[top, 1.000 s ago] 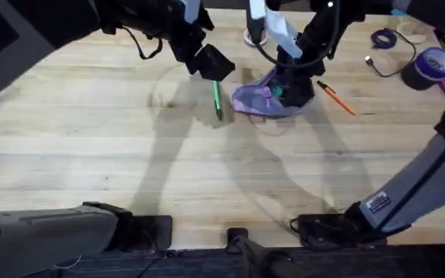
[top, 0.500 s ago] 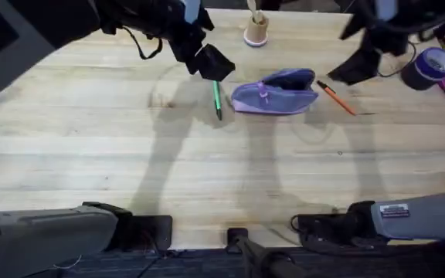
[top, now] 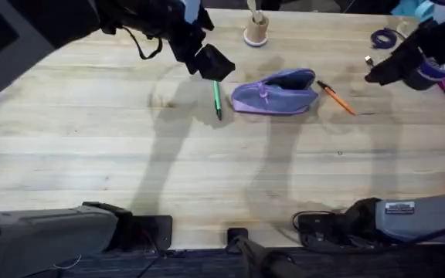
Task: Unzip the bag, pick up the pens from the table one at a time and place them inside, then zip the bag closed.
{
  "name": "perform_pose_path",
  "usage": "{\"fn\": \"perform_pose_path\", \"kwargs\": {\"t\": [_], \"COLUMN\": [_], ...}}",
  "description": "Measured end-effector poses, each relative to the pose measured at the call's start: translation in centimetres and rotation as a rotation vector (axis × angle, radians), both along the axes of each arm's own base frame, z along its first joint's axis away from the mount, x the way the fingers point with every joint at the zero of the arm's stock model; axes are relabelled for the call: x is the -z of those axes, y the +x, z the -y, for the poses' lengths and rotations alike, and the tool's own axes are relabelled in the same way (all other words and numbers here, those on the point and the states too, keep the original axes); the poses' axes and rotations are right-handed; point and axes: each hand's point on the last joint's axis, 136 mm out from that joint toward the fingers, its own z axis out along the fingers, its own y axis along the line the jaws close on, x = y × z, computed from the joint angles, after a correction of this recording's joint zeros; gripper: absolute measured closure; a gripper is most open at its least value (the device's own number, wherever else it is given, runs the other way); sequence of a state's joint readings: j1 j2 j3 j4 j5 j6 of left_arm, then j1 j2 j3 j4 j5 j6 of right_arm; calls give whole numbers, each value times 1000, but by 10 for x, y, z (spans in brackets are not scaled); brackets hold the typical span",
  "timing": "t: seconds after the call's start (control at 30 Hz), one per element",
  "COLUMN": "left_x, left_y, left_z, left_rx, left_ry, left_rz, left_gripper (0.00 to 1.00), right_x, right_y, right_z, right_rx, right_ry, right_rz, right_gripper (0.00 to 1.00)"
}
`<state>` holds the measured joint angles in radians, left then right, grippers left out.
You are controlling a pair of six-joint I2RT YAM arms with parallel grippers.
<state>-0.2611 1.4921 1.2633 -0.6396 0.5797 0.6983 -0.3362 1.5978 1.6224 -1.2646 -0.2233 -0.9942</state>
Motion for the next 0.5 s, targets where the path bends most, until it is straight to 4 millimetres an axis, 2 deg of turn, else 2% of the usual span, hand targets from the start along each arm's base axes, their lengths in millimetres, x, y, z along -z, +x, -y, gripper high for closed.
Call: {"fn": "perform_pose_path", "kwargs": {"t": [0.17, 0.5], "left_x": [0, 0], "left_y": [0, 0], "left_z": [0, 0], "left_rx": [0, 0], "left_ry": [0, 0], "left_rz": [0, 0], "left_gripper": [7, 7], "right_x": [17, 75], "right_y": [-5, -12], "right_z": [10, 21], "right_rx": [34, 55], "right_ry": [-2, -51], "right_rz": [-28, -84], "right_gripper": [6, 6]}}
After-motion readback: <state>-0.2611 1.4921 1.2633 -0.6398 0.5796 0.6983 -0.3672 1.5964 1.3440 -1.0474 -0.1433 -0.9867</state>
